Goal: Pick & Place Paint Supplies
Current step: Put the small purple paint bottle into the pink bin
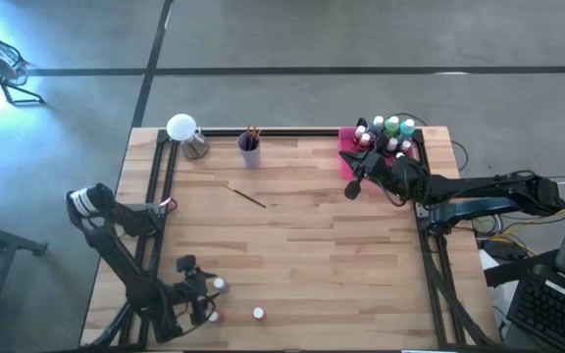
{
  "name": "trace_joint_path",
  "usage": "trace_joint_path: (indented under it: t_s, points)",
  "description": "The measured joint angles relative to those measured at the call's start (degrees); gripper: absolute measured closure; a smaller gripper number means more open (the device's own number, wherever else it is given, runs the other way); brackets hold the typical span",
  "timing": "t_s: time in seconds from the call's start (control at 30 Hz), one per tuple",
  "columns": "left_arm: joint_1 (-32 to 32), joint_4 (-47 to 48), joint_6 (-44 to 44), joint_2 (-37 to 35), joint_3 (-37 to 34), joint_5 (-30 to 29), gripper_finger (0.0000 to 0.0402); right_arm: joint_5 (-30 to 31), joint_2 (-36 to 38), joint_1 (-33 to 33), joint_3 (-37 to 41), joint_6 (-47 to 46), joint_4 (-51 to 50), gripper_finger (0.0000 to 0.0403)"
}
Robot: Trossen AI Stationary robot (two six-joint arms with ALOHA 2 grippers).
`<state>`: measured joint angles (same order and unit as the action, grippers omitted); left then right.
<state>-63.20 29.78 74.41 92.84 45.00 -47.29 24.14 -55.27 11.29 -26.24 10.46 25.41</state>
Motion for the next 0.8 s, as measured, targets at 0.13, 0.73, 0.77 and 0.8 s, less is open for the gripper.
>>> trace_joint_path:
  t_s: [0.13,0.73,0.77,0.8]
  points:
    - [1.0,-2.5,-3.7,0.0,-0.1,-0.2,0.0152,0.0,0.0,0.0,0.0,0.0,0.0,0.0394]
    - [4.6,-5.4,-11.0,-0.1,-0.4,-0.4,0.019,-0.1,0.0,0.0,0.1,0.0,-0.6,0.0394]
    - [4.7,-5.4,-11.5,-0.1,-0.4,-0.4,0.0202,-0.1,0.0,0.0,0.1,0.0,-0.9,0.0394]
    - [4.7,-5.4,-12.0,-0.1,-0.4,-0.5,0.0214,-0.1,0.0,0.0,0.1,0.0,-1.2,0.0394]
